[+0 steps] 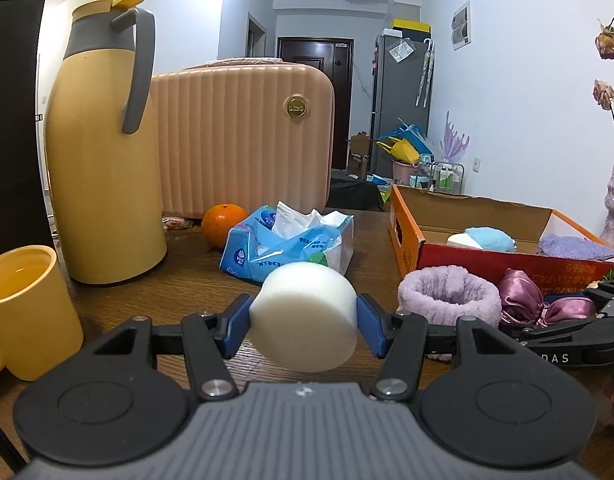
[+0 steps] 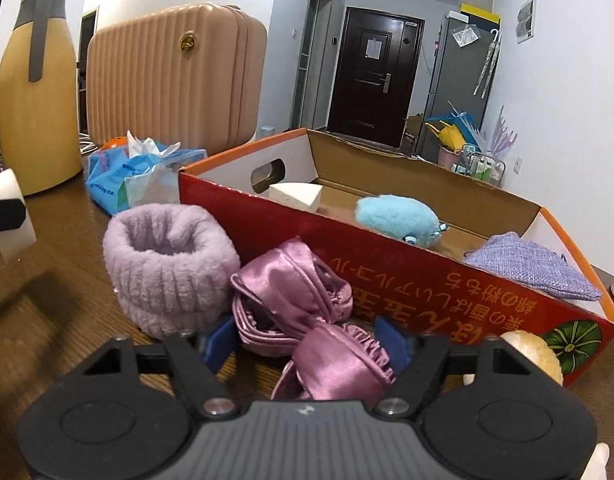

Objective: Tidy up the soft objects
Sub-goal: 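Grasp the pink satin bow with the right gripper while the left holds the cylinder sponge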

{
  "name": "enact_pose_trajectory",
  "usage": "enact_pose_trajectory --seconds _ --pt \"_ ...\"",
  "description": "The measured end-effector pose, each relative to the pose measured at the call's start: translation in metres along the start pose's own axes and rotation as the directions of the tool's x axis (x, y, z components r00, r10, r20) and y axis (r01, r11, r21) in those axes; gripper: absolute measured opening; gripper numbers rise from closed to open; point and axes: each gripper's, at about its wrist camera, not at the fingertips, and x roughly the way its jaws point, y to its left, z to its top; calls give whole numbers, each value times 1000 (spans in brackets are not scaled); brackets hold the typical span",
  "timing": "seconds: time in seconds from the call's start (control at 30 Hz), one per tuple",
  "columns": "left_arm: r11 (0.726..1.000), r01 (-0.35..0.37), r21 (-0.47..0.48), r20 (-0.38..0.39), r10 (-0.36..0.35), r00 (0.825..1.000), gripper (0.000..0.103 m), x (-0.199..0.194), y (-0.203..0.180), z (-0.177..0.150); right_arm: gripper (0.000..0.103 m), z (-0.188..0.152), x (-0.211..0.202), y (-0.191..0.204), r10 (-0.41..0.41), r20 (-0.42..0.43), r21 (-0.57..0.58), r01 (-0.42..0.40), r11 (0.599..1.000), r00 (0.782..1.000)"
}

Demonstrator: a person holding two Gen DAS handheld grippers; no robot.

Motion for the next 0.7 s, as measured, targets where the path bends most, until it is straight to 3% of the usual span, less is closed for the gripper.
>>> enact_pose_trajectory --seconds 0.17,0.27,0.47,0.7 --pt "1000 1 -1 4 -1 1000 58 0 0 0 51 -2 -6 0 -2 21 1 2 1000 1000" --pt "1000 0 -1 5 0 1000 58 0 0 0 43 -3 -11 1 1 39 3 -1 1000 999" --pt "1000 1 -2 6 -1 1000 58 -1 0 0 36 -7 -24 4 -6 77 -1 7 1000 997" --pt "1000 -3 -2 11 3 1000 58 -2 0 1 34 -10 -44 0 -20 142 10 18 1000 990"
